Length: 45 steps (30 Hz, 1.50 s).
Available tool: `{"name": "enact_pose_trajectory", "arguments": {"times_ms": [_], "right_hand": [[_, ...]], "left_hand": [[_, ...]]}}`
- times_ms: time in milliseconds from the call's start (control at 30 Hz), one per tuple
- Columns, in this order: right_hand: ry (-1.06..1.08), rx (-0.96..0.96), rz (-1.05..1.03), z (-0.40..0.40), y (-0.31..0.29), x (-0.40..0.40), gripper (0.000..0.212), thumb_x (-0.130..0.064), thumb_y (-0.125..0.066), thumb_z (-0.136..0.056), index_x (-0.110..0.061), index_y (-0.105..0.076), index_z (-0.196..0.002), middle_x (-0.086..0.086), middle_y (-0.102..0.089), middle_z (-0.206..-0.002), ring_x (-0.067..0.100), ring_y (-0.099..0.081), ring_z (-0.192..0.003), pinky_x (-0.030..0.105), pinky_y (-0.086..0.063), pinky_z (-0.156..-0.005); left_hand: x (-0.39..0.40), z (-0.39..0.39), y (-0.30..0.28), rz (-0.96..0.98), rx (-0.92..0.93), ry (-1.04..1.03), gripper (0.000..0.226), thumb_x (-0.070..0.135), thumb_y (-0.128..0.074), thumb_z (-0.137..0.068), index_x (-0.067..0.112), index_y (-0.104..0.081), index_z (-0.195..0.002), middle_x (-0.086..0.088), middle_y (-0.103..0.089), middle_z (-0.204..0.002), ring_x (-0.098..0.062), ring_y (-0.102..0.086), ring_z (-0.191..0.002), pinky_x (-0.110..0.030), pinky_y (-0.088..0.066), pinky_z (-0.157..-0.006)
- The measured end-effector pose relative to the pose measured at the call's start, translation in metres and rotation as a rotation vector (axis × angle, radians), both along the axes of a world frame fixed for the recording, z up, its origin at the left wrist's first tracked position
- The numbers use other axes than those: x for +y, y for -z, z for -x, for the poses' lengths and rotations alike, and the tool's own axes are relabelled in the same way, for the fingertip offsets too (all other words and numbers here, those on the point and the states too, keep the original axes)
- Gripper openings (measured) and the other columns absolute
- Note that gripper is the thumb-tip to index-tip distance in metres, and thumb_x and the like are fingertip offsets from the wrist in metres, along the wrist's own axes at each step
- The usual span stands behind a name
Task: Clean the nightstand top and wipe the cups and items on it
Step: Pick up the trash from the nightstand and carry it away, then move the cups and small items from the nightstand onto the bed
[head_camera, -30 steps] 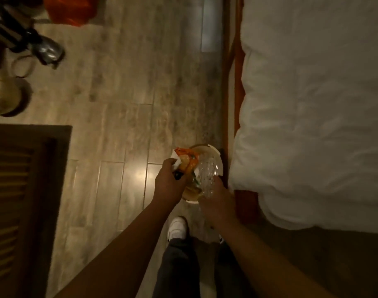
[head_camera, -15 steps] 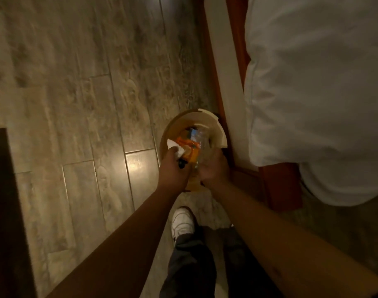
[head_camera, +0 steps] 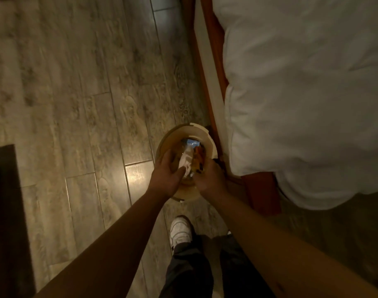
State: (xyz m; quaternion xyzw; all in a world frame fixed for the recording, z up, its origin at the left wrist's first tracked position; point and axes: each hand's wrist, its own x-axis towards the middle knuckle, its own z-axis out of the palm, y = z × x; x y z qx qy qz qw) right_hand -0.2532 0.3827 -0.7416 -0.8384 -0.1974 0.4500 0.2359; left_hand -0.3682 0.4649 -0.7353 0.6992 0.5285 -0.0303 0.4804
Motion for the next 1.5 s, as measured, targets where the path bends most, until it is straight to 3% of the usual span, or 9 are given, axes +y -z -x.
{"name": "enact_pose_trajectory", "arguments": {"times_ms": [167,333,433,533,633,833,967,1133,1500], "right_hand": [[-0.015,0.111,-0.028,-0.010,-0.050,0.001,0.075,-0.016,-0.062,-0.087,-0.023,-0.022,-0.151,0.005,-0.037,-0.151,0.026,-0.035,-0.138,0.044,-0.035,-0.109],[0.017,0.133,-0.037,-0.029,-0.150,0.007,0.052,-0.032,-0.056,-0.092,-0.023,-0.042,-0.141,0.005,-0.050,-0.139,0.027,-0.048,-0.126,0.039,-0.041,-0.103],[-0.009,0.124,-0.102,-0.047,-0.231,-0.003,0.048,-0.038,-0.060,-0.090,-0.026,-0.047,-0.135,0.003,-0.054,-0.136,0.024,-0.051,-0.122,0.032,-0.042,-0.097],[-0.016,-0.005,-0.136,-0.072,-0.306,-0.022,0.052,-0.040,-0.064,-0.086,-0.024,-0.048,-0.133,0.004,-0.055,-0.133,0.024,-0.053,-0.119,0.030,-0.043,-0.093],[0.031,-0.137,-0.182,-0.106,-0.386,-0.062,0.060,-0.036,-0.065,-0.088,-0.021,-0.040,-0.140,0.007,-0.048,-0.142,0.025,-0.049,-0.125,0.030,-0.039,-0.099],[0.182,-0.552,-0.170,-0.172,-0.525,-0.196,0.069,-0.040,-0.058,-0.091,-0.018,-0.026,-0.148,0.006,-0.034,-0.152,0.024,-0.035,-0.136,0.033,-0.028,-0.110],[0.215,-0.720,-0.082,-0.194,-0.576,-0.268,0.074,-0.043,-0.055,-0.092,-0.018,-0.019,-0.151,0.007,-0.024,-0.157,0.026,-0.026,-0.142,0.044,-0.025,-0.115],[0.355,-0.877,0.007,-0.227,-0.641,-0.375,0.076,-0.044,-0.055,-0.091,-0.021,-0.015,-0.151,0.007,-0.015,-0.160,0.029,-0.020,-0.144,0.046,-0.025,-0.115],[0.516,-0.975,0.205,-0.273,-0.702,-0.550,0.077,-0.048,-0.058,-0.088,-0.027,-0.017,-0.150,0.003,-0.010,-0.161,0.030,-0.016,-0.145,0.049,-0.024,-0.113]], "left_hand": [[0.003,-0.012,-0.057,-0.055,-0.089,0.071,0.060,0.030,-0.061,-0.091,0.021,-0.035,-0.145,-0.006,-0.045,-0.143,-0.023,-0.047,-0.126,-0.031,-0.038,-0.096],[0.010,-0.029,-0.157,-0.201,-0.135,0.165,0.049,0.027,-0.062,-0.091,0.023,-0.045,-0.137,-0.006,-0.052,-0.130,-0.026,-0.048,-0.121,-0.034,-0.037,-0.096],[0.010,-0.044,-0.230,-0.274,-0.076,0.230,0.056,0.034,-0.059,-0.093,0.015,-0.040,-0.143,-0.014,-0.038,-0.148,-0.034,-0.031,-0.138,-0.041,-0.027,-0.107],[0.008,-0.062,-0.302,-0.272,-0.006,0.261,0.072,0.046,-0.059,-0.090,0.023,-0.027,-0.149,-0.011,-0.020,-0.158,-0.027,-0.018,-0.144,-0.040,-0.022,-0.113],[-0.003,-0.091,-0.380,-0.356,-0.114,0.406,0.076,0.048,-0.060,-0.087,0.019,-0.026,-0.149,-0.010,-0.024,-0.156,-0.024,-0.024,-0.141,-0.031,-0.022,-0.108],[-0.063,-0.179,-0.527,-0.540,-0.251,0.750,0.080,0.056,-0.055,-0.087,0.027,-0.016,-0.151,-0.008,-0.011,-0.160,-0.026,-0.012,-0.146,-0.042,-0.021,-0.114],[-0.112,-0.224,-0.591,-0.687,-0.312,0.921,0.082,0.056,-0.054,-0.087,0.026,-0.013,-0.151,-0.008,-0.007,-0.160,-0.026,-0.012,-0.146,-0.049,-0.025,-0.114],[-0.214,-0.294,-0.663,-0.936,-0.407,1.146,0.085,0.061,-0.050,-0.086,0.027,-0.007,-0.151,-0.008,-0.005,-0.160,-0.028,-0.010,-0.146,-0.053,-0.027,-0.112],[-0.410,-0.410,-0.725,-1.009,-0.643,1.331,0.086,0.065,-0.048,-0.084,0.029,-0.006,-0.150,-0.007,-0.004,-0.161,-0.029,-0.008,-0.146,-0.054,-0.022,-0.114]]}}
